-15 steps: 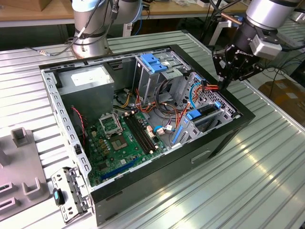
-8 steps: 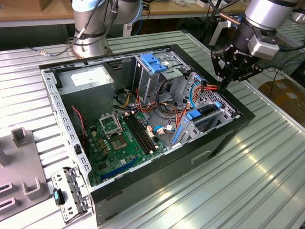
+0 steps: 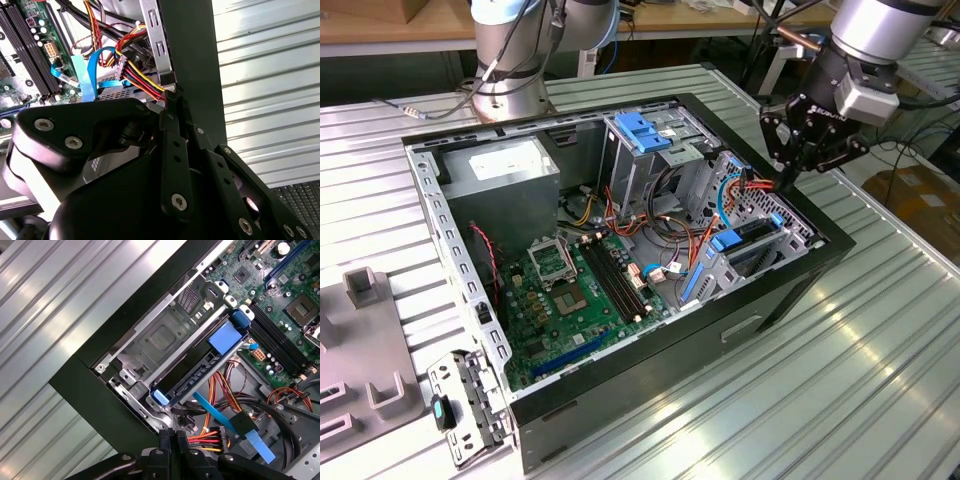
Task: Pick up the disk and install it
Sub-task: 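Insert the first disk wire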
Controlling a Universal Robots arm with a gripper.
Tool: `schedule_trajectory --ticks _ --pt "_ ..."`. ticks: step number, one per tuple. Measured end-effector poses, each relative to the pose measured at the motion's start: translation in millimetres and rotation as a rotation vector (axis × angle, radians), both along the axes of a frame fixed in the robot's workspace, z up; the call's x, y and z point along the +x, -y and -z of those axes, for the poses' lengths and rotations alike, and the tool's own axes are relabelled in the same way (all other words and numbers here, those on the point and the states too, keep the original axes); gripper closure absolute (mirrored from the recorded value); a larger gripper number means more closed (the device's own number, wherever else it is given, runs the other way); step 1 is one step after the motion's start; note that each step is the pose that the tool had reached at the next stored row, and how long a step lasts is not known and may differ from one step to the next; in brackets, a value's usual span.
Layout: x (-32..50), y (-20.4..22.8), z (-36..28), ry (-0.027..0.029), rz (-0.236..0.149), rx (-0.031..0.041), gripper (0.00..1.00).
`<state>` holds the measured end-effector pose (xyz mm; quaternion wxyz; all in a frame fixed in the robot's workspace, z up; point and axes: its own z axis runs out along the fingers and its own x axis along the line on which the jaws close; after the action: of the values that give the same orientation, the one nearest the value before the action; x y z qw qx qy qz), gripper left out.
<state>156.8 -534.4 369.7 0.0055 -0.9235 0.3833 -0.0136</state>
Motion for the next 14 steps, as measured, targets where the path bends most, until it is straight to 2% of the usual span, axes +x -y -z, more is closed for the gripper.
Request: schedule_trajectory --ticks 10,14 --pt "-9.1 0.0 0.4 0.0000 0.040 -0.0002 0.83" --pt "-9.2 0.0 1.0 0.0000 0.107 -0.0002 0.83"
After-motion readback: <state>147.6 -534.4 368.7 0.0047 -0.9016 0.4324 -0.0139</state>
